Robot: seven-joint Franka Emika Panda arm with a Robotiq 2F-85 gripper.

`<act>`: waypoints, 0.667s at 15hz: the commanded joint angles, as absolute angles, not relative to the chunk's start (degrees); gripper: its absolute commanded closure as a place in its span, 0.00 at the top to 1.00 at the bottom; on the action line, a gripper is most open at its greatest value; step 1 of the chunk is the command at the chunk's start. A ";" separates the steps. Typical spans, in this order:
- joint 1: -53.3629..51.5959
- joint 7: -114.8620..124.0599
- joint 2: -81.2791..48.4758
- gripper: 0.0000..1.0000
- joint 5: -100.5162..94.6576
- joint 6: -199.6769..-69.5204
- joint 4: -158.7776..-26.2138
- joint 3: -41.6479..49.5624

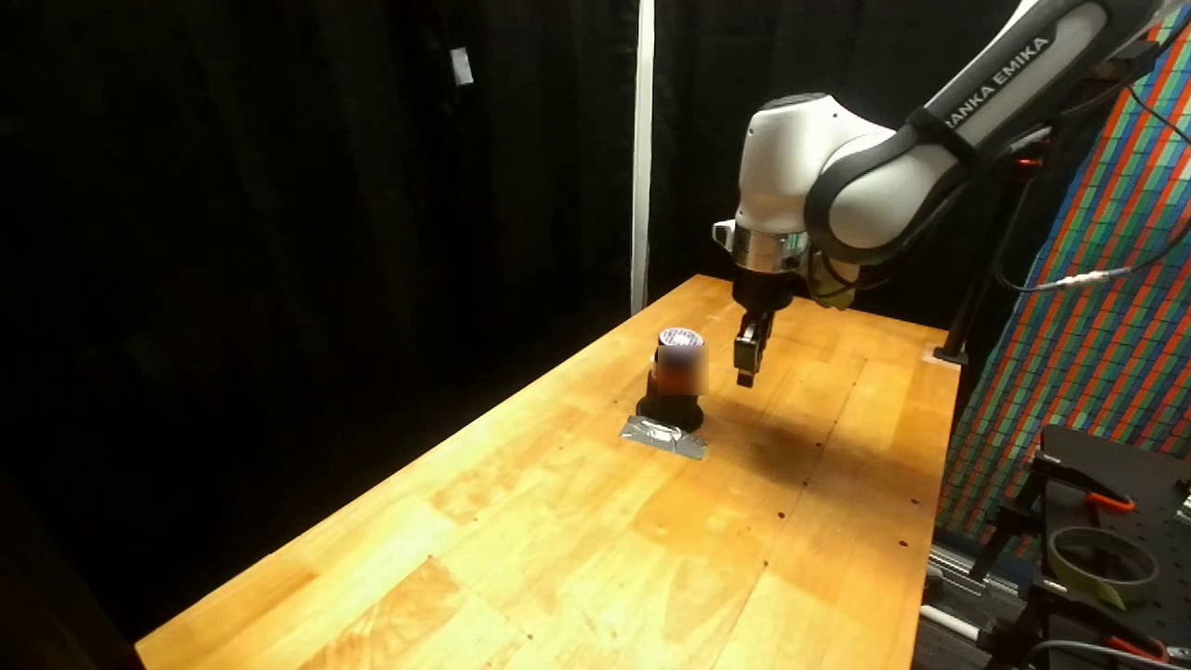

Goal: Put the rubber band around the base of the cup

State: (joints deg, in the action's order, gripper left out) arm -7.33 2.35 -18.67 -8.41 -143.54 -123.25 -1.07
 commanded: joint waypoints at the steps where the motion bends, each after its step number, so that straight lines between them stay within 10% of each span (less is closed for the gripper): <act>1: -8.11 6.09 -11.86 0.12 -13.59 -159.51 -137.46 0.33; 10: -31.28 25.91 -15.55 0.12 -30.87 -197.42 -144.30 33.61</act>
